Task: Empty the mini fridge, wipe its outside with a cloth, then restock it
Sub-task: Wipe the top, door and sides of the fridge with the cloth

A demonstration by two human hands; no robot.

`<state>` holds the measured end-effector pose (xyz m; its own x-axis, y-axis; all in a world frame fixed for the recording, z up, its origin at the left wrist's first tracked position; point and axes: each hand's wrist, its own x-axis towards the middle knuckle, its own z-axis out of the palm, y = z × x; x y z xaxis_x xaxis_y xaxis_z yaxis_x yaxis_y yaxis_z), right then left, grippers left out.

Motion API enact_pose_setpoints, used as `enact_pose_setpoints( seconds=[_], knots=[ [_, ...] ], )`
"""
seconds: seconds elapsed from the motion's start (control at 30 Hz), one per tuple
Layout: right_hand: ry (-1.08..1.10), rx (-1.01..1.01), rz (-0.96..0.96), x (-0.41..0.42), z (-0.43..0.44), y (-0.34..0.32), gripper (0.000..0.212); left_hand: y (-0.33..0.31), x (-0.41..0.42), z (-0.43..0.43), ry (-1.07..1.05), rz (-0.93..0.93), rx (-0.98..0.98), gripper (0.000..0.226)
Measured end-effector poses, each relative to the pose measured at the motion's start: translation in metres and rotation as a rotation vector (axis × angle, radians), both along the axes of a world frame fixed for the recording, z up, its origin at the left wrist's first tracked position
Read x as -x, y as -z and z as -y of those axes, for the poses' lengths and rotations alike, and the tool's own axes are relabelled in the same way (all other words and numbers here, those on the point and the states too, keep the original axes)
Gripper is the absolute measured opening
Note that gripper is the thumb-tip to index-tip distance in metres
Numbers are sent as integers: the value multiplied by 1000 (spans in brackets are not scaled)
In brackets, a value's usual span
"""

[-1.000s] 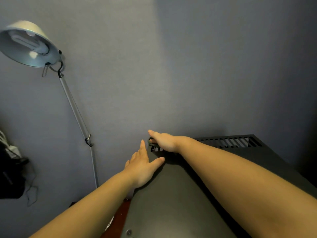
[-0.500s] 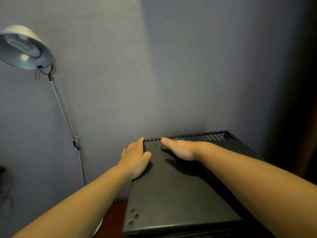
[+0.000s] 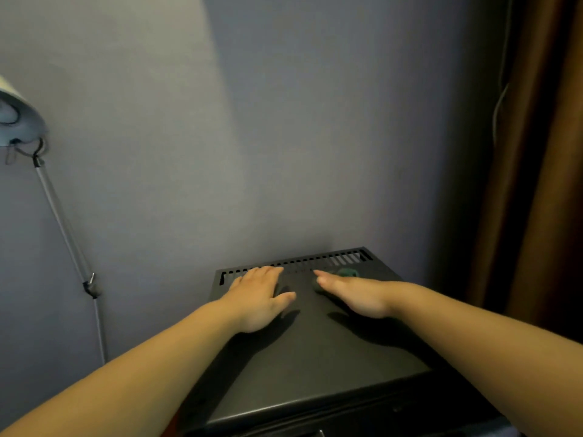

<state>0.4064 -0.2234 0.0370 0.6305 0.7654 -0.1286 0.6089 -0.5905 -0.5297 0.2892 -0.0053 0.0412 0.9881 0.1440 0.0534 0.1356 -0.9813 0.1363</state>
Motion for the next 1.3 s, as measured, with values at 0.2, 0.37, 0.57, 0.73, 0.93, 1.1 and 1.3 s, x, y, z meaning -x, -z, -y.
enact_pose_setpoints(
  seconds=[0.2,0.37,0.57,0.73,0.93,1.1,1.3],
  knots=[
    [46,51,84,-62,33,2,69,-7,-32,45,-62,-190,21,84],
    [68,66,75,-117,29,2,67,-6,-50,66,-150,-312,-7,96],
    [-50,92,119,-172,1,4,73,1,-49,75,-201,-301,-2,83],
    [-120,56,108,-180,0,5,74,3,-50,81,-248,-306,4,79],
    [-283,-109,65,-151,40,10,65,8,-50,80,-256,-277,-8,75],
    [-374,-222,-37,-100,100,8,53,13,-49,76,-255,-254,-4,89],
    [-378,-257,-73,-46,143,29,56,15,-47,80,-233,-182,-28,105]
  ],
)
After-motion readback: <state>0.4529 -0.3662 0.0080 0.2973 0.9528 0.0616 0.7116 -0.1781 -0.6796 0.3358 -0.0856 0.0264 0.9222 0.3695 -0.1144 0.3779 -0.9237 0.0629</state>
